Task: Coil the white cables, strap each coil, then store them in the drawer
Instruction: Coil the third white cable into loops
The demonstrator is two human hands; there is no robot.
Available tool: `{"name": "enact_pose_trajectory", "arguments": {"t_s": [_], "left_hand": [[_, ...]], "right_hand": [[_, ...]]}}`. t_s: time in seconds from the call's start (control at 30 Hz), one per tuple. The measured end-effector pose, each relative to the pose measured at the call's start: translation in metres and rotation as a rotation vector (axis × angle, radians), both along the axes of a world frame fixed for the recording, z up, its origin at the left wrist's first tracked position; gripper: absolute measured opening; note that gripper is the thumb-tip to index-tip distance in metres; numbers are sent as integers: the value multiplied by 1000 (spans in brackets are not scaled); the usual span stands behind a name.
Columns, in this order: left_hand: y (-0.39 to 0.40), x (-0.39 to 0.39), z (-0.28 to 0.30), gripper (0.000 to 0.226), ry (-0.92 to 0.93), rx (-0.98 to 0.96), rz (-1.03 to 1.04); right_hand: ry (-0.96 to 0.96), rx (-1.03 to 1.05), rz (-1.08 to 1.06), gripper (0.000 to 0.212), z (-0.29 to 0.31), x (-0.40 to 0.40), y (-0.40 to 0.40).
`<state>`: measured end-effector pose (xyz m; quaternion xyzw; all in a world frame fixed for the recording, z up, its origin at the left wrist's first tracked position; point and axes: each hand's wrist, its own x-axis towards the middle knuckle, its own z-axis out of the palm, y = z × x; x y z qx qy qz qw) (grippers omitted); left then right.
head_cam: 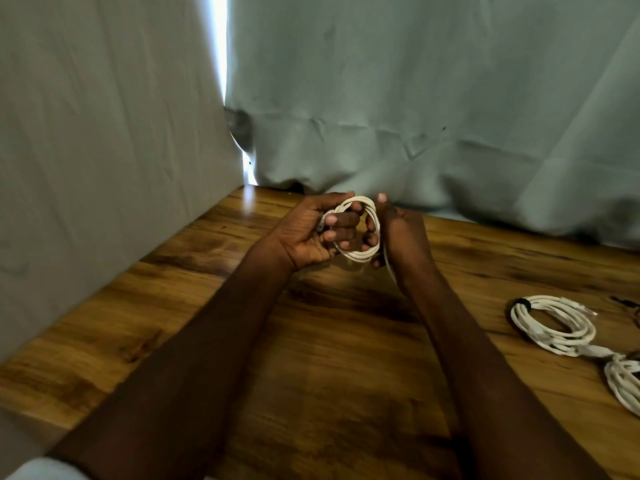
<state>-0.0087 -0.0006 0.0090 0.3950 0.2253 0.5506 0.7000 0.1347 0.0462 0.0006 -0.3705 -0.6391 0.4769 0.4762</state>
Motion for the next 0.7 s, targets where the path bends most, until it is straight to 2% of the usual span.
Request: {"name": "enact_pose_trajectory", "arguments": {"t_s": [0.1,0.23,0.37,0.43,0.57,0.7], "left_hand": [[2,6,-1,38,38,30,-3],[7,4,-6,35,38,20,73],[9,7,-8,34,77,2,150],[12,8,-9,33,59,-2,177],[19,-11,-7,31,-174,25,347],[18,-42,-10,29,-459,34,547]], "right_hand": [[62,17,-69,60,-2,-1,2],[133,-22,22,55,-6,0,3],[188,10,20,51,-13,-3,5],[155,57,-6,47,-15,-2,6],[-122,250,-5,39,-23,0,7],[-682,604,-28,40,-34,-9,3]]}}
